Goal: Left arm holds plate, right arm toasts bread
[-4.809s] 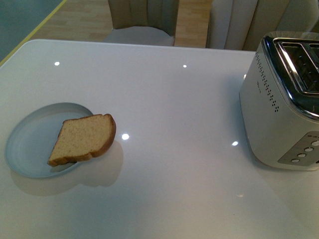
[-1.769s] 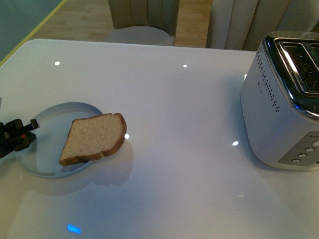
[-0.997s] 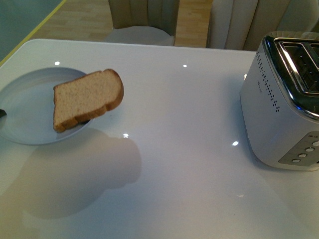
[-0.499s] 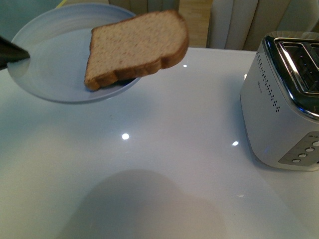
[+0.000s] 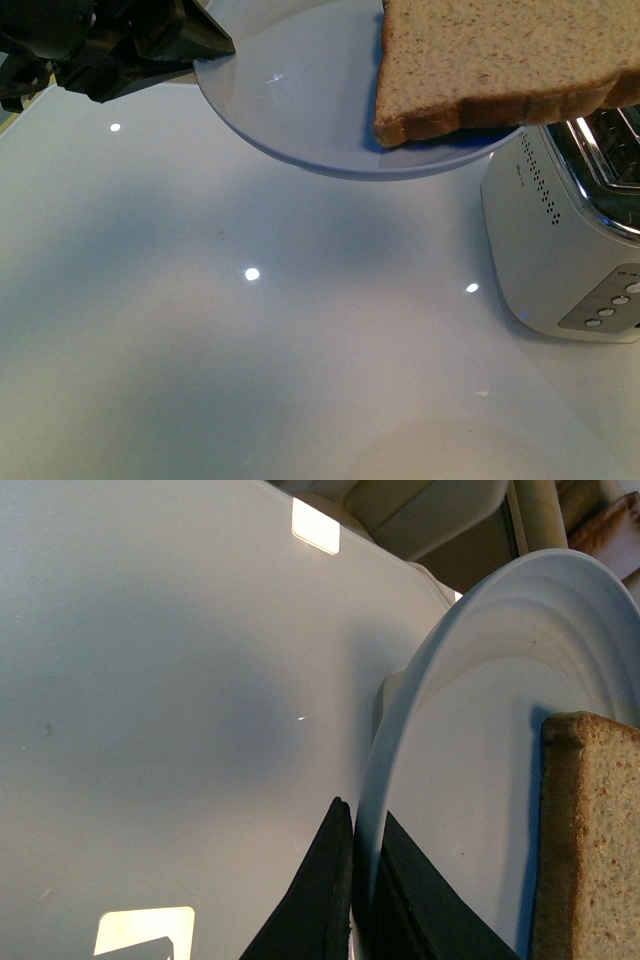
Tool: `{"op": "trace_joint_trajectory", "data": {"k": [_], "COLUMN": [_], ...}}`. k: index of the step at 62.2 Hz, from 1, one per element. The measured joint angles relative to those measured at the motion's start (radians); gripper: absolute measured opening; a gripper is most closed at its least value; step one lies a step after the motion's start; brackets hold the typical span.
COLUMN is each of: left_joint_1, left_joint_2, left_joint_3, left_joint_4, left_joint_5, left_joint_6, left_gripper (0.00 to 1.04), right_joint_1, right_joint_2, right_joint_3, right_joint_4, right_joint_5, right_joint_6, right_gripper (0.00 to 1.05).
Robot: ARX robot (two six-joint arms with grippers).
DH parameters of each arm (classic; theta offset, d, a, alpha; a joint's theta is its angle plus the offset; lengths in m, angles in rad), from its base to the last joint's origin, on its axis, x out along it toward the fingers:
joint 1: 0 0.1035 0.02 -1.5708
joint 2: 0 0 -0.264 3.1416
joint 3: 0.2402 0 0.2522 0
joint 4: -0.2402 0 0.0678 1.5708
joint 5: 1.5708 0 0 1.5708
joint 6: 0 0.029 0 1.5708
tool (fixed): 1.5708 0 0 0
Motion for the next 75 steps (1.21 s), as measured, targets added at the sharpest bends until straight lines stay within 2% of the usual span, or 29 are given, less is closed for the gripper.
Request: {"op": "trace_joint_trajectory", "data": {"k": [8, 14, 20, 30, 41, 53, 61, 75], "left_joint_1": [-0.016, -0.018, -0.019, -0.019, -0.021, -0.023, -0.023, -0.023], "left_joint_2": [0.0, 0.0, 0.0, 0.0, 0.0, 0.0, 0.0, 0.0], "left_joint_3": [0.0, 0.0, 0.0, 0.0, 0.0, 0.0, 0.0, 0.0], "left_joint_4": [-0.005, -0.007, -0.008, -0.01, -0.014, -0.016, -0.016, -0.016], "left_joint_5": [-0.002, -0.003, -0.002, 0.0, 0.003, 0.005, 0.009, 0.014], "left_joint_6": [-0.006, -0.01, -0.011, -0.013, -0.014, -0.018, -0.019, -0.023], "left_gripper": [0.03, 0.03, 0.03, 0.03, 0.03, 0.03, 0.03, 0.03], "right_joint_1": [-0.002, -0.025, -0.01, 0.04, 0.071, 0.155, 0.187, 0.209], "right_joint_2": [0.009, 0.187, 0.29, 0.449, 0.692, 0.934, 1.032, 1.103], "right_joint_3": [0.005, 0.12, 0.142, 0.209, 0.314, 0.395, 0.405, 0.417], "right_joint_4": [-0.014, -0.306, -0.341, -0.181, 0.042, 0.26, 0.337, 0.373], "right_joint_5": [-0.013, -0.127, -0.109, -0.106, -0.203, -0.266, -0.282, -0.265], "right_joint_6": [0.014, 0.189, 0.306, 0.435, 0.604, 0.791, 0.88, 0.945], "right_gripper": [0.96, 0.96, 0.96, 0.96, 0.96, 0.96, 0.96, 0.94]}}
